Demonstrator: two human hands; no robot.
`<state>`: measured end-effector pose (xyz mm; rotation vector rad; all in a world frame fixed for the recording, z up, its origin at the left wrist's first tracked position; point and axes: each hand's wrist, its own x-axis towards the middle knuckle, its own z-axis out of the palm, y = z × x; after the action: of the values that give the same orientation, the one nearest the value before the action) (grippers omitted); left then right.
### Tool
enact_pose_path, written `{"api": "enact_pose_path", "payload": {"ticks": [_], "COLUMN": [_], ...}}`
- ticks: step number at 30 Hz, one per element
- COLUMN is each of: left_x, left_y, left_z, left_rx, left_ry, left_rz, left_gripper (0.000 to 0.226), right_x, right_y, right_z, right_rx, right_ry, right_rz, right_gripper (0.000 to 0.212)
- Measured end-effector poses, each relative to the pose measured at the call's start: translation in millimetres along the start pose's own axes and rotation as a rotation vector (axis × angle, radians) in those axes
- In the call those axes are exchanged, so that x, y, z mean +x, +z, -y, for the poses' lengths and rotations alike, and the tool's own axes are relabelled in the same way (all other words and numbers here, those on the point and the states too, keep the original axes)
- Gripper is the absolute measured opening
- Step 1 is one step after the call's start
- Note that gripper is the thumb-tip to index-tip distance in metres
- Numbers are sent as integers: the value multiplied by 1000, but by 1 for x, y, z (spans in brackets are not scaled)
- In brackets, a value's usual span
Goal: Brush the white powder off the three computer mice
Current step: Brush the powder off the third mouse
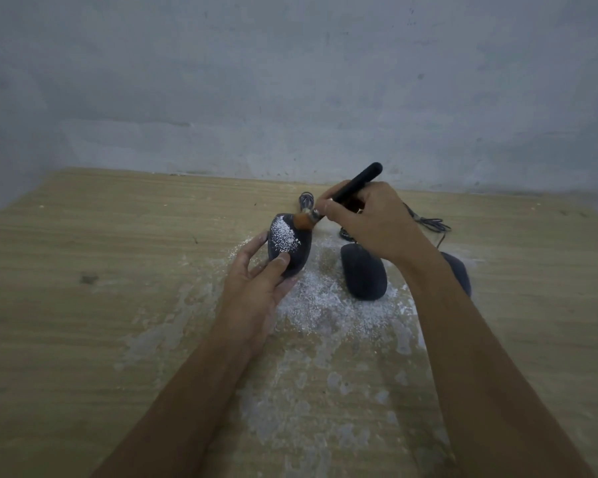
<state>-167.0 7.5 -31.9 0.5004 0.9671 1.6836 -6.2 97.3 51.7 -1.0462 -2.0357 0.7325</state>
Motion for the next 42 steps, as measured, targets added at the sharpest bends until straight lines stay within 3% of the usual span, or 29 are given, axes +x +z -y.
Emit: {"api": "enact_pose_path", "payload": {"ticks": [2, 7, 10, 14, 18, 23, 25, 30, 32, 35, 40, 42], "left_x": [2, 3, 1, 0, -2, -4, -5, -3, -2, -1, 0, 0], "left_y": [0, 1, 0, 0, 2, 5, 6, 3, 1, 0, 0, -1], "left_z": [0, -1, -2, -3, -6, -9, -9, -8, -7, -5, -2, 0], "left_rx": [2, -14, -44, -58, -86, -107, -99, -94, -73, -67, -19, -3], "left_ry": [-6, -5, -4, 1, -10, -16, -17, -20, -14, -14, -15, -20], "left_rz": [5, 6, 17, 16, 14, -10, -11, -14, -15, -12, -30, -15], "left_gripper": [44, 43, 42, 44, 44, 43, 43, 42, 42, 43, 45, 46], "right_x": [-1, -1, -2, 0, -4, 3, 2, -5, -5, -3, 4, 5], "right_y": [-2, -3, -4, -3, -2, 2, 1, -2, -1, 2, 10, 11], "right_z": [0, 1, 0, 0, 2, -7, -6, 1, 2, -1, -10, -11], "right_rx": [-1, 31, 1, 102, 62, -5, 28, 36, 13, 87, 133, 134], "right_ry": [9, -4, 12, -9, 26, 57, 56, 25, 40, 41, 47, 62], "right_rz": [66, 33, 162, 87, 234, -144, -186, 239, 299, 208, -200, -240], "right_gripper": [11, 12, 10, 9, 9, 18, 15, 8, 9, 10, 12, 11]}}
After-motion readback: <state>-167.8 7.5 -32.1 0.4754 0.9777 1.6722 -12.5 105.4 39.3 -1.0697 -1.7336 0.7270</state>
